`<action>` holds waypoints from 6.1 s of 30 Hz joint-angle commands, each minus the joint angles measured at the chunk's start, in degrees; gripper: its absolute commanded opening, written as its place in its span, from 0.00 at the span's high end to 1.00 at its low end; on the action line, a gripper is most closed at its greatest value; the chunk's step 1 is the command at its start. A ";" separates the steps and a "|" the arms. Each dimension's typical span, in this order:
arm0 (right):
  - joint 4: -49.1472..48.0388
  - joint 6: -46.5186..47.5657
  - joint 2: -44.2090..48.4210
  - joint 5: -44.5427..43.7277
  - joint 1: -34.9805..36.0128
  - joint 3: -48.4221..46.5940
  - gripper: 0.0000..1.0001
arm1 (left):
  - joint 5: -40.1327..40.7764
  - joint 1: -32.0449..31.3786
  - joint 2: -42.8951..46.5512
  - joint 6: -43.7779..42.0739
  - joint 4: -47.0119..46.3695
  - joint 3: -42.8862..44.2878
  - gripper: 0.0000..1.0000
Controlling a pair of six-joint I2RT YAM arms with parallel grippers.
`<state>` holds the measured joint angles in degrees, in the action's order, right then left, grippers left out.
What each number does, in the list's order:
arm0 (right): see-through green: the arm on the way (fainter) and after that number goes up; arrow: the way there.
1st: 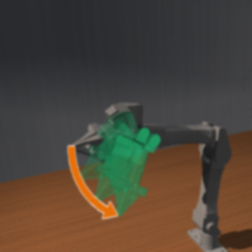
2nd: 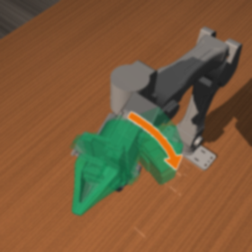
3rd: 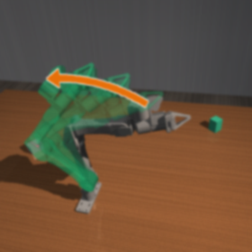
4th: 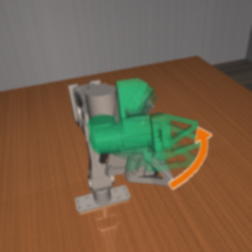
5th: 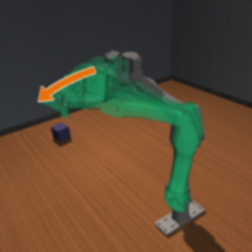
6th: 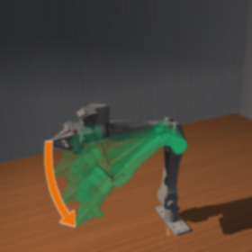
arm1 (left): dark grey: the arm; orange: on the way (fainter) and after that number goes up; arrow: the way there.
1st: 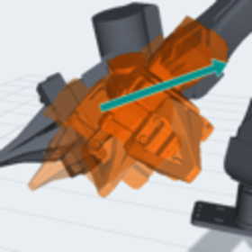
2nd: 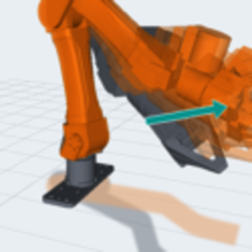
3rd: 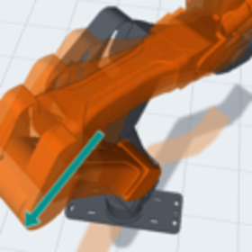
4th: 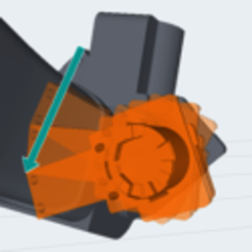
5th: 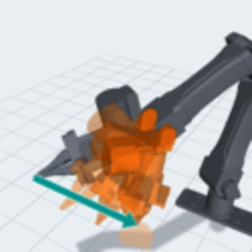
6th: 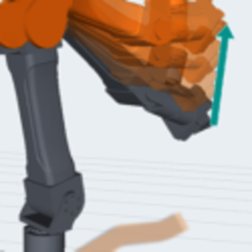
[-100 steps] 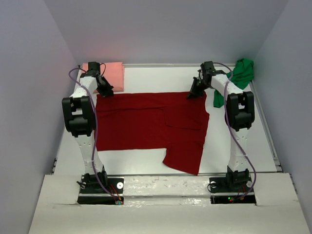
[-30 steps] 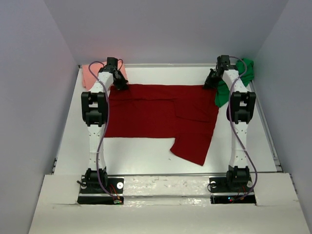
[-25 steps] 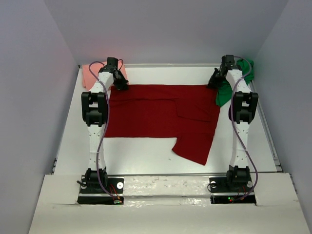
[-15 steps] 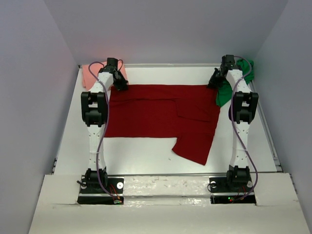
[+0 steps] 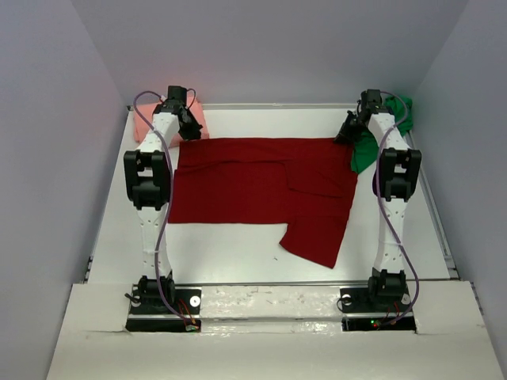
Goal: Fold and stack the t-shirts
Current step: Fold the tshirt
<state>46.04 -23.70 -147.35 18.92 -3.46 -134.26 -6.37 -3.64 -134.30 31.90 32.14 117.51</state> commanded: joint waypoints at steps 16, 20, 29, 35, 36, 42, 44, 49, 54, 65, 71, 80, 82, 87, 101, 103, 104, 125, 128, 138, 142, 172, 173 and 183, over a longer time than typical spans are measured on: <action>-0.87 -3.89 42.82 12.28 1.00 38.04 0.28 | -4.96 -0.67 34.15 2.73 0.64 -21.65 0.56; 5.09 -2.67 54.95 12.99 2.23 50.63 0.18 | -6.46 -1.72 44.54 2.82 1.69 -36.25 0.38; 17.85 -5.21 78.32 11.23 6.97 73.68 0.16 | -2.86 -2.51 60.99 2.99 7.85 -58.95 0.39; 22.07 -9.16 91.77 6.23 10.67 83.89 0.16 | -0.05 -2.51 66.01 3.78 10.39 -66.09 0.38; 22.77 -9.34 93.11 5.52 10.67 84.50 0.16 | 0.65 -2.51 66.18 3.70 10.66 -66.62 0.38; 23.48 -12.42 101.20 2.27 10.67 91.54 0.18 | 5.76 -2.51 62.32 1.68 10.93 -69.88 0.39; 22.61 -12.16 101.56 0.25 10.67 92.42 0.18 | 5.76 -2.51 60.74 1.15 10.05 -69.62 0.39; 18.13 -12.42 99.80 -0.20 10.67 95.49 0.18 | 8.30 -2.43 56.44 1.50 7.76 -68.56 0.39; 14.53 -14.44 100.07 0.41 10.67 98.30 0.20 | 6.64 -1.64 53.44 2.46 5.31 -69.52 0.39; 3.18 -19.19 101.12 4.90 11.20 109.47 0.28 | 6.99 3.46 52.91 0.10 5.56 -67.25 0.39; -2.79 -20.33 98.75 5.16 11.20 111.49 0.34 | 7.25 6.54 53.09 -1.22 6.44 -64.61 0.39; -8.07 -22.08 94.79 4.20 12.96 114.04 0.35 | 7.51 8.73 52.83 -2.54 6.79 -63.90 0.39; -8.86 -23.05 94.44 3.94 14.62 114.30 0.37 | 7.69 9.44 52.56 -2.98 6.79 -63.64 0.39; -10.36 -24.63 92.77 3.32 17.08 114.48 0.49 | 7.87 10.23 52.30 -3.51 6.88 -63.37 0.39; -6.84 -25.43 89.69 0.59 20.25 110.88 1.00 | 8.22 12.07 51.59 -4.48 6.00 -64.60 0.39; -6.49 -25.43 89.78 0.51 20.25 110.53 1.00 | 8.22 12.51 51.51 -4.39 6.00 -64.78 0.37; -6.49 -25.34 89.78 0.42 20.25 110.44 1.00 | 8.48 12.60 51.59 -4.30 6.09 -64.78 0.34; -5.43 -25.95 91.54 0.07 20.25 110.00 1.00 | -0.84 15.59 46.41 -3.78 0.47 -68.38 0.45; -5.70 -26.04 91.36 0.16 20.25 110.09 1.00 | -0.49 15.59 46.50 -3.60 0.12 -68.47 0.45; -5.61 -25.43 91.19 -0.02 20.25 109.38 1.00 | -2.15 15.42 43.95 -2.19 -2.34 -69.96 0.64; -5.52 -25.34 90.84 -0.11 20.25 109.21 1.00 | -2.33 15.07 42.90 -2.11 -2.96 -70.05 0.63; 23.04 -15.76 82.67 -8.80 20.25 66.68 1.00 | -4.53 14.98 52.38 -4.83 8.73 -59.68 1.00; 23.04 -15.41 81.88 -9.07 20.25 64.67 1.00 | -4.53 14.98 52.56 -4.83 8.90 -59.42 1.00; 25.23 -11.45 74.13 -9.08 19.11 54.72 1.00 | -4.53 14.98 55.19 -4.57 11.28 -57.39 1.00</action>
<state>68.77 -37.21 -73.58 10.72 16.10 -76.34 -10.48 11.57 -82.81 28.10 40.77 58.30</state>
